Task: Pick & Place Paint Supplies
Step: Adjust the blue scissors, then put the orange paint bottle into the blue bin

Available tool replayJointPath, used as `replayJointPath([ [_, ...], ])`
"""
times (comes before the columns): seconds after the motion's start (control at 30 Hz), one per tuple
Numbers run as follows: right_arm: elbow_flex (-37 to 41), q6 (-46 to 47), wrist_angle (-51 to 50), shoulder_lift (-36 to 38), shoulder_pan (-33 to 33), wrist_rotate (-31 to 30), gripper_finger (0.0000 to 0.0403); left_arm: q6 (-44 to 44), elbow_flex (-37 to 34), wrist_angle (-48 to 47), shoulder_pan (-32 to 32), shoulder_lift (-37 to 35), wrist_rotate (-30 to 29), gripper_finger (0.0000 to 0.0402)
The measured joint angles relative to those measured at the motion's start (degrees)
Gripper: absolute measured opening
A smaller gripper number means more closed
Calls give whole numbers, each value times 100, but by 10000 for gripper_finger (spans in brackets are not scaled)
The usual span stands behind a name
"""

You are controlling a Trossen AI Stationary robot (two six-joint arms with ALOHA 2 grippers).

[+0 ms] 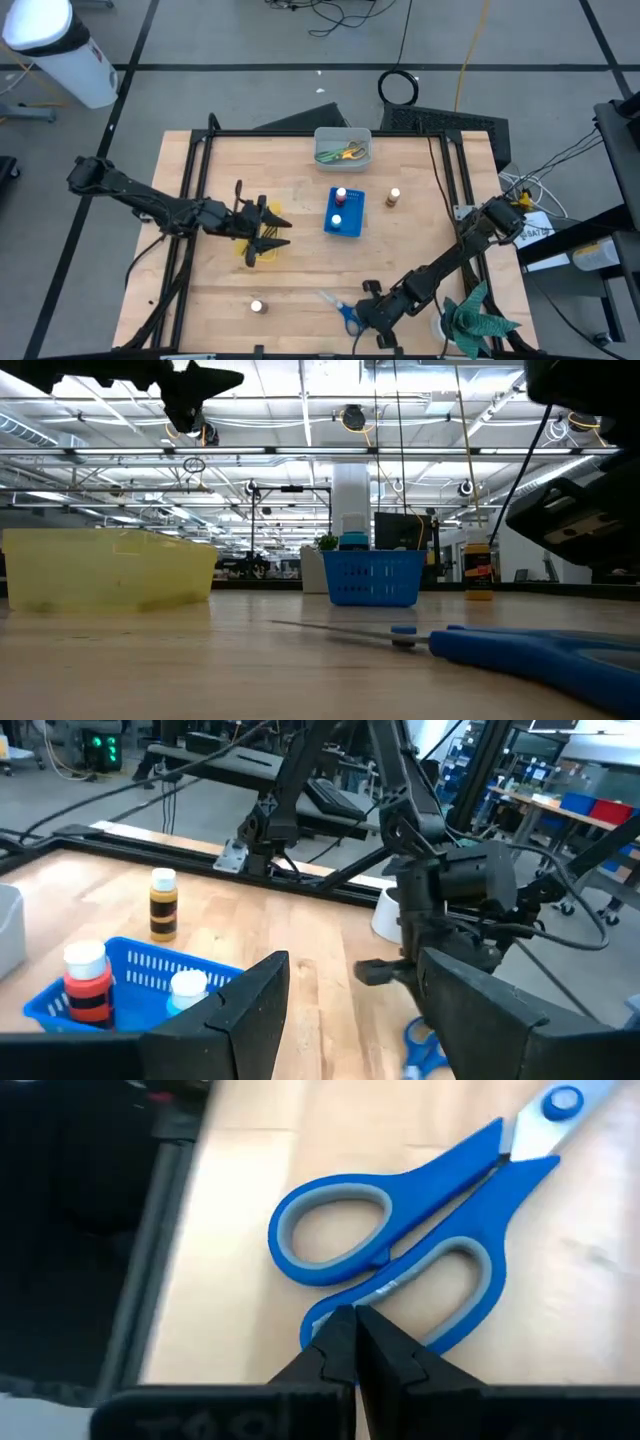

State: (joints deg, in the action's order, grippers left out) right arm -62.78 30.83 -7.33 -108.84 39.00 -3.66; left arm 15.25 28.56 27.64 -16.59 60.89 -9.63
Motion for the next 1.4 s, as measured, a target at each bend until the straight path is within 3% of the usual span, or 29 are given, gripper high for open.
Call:
replayJointPath([
  [0.23,17,-600,-409,237,-74,67,0,-19,4,752,-19,1085,110,237],
  [0.4,37,-1076,-1064,544,-68,11,0,-53,4,1552,-20,1838,519,237],
  [0.57,37,-1416,-1280,756,-26,-569,0,-57,251,1626,-45,2069,1137,237],
  [0.73,26,-2018,-819,879,82,-1304,0,-495,592,1273,-237,2063,1128,237],
  [0.9,26,-2058,-619,1033,85,-1426,0,-513,1172,-268,-668,2032,696,237],
  [1.1,26,-1964,-623,1056,85,-1421,0,658,2551,-3896,-1457,2006,158,237],
  [1.2,26,-1958,-623,1056,65,-1425,0,1385,3280,-5280,-1818,2041,2,237],
  [1.4,26,-1906,-618,1056,2,-1428,0,2322,4012,-6701,-2534,2045,-462,237],
])
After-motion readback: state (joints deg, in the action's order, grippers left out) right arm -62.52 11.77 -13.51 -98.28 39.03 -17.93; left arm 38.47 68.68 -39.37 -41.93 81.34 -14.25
